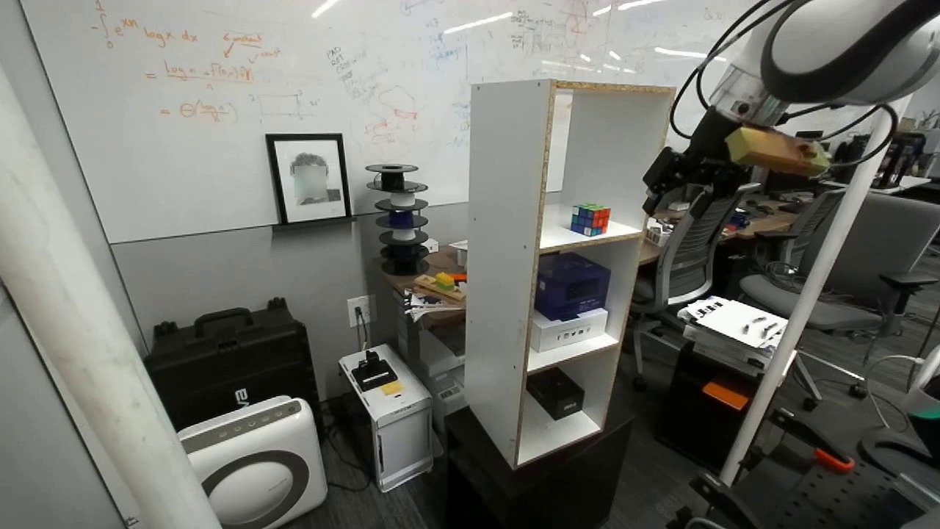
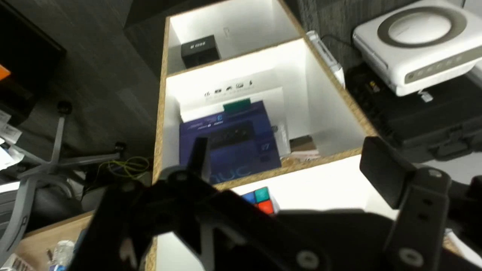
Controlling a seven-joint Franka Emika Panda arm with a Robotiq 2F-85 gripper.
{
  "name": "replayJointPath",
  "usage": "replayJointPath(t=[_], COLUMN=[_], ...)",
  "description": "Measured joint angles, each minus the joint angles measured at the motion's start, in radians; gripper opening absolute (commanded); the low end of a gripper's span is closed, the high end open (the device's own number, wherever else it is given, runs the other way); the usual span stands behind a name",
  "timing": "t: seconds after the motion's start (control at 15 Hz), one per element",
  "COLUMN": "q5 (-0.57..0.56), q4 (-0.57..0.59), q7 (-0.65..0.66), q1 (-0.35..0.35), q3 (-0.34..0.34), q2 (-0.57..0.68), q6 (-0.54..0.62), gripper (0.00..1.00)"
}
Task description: Put the rubix cube on the top of the shelf
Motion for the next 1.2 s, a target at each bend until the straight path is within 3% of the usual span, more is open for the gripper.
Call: replayJointPath(t=[0.2,0.4,0.67,0.93,1.0,1.07,1.2], q5=[-0.043,-0.107,-0.223,-0.376,-0.405,-0.430,-0.453], q4=[0.031,0.099,0.290,0.480,0.515,0.546,0.590], q7=[0.002,0.037,0.128,0.242,0.266,0.289,0.320], q1=[-0.049,-0.094,-0.134,-0.090,-0.071,-0.050,-0.015], q3=[0.001,0.038,0.065,-0.011,-0.034,-0.055,-0.079], q2=[0.191,0.383,0.612,0.745,0.766,0.783,0.813], q6=[0.236,0.401,0.444,0.427,0.421,0.415,0.413], gripper=[1.00,1.00,1.00,1.00,0.92,0.74,0.58])
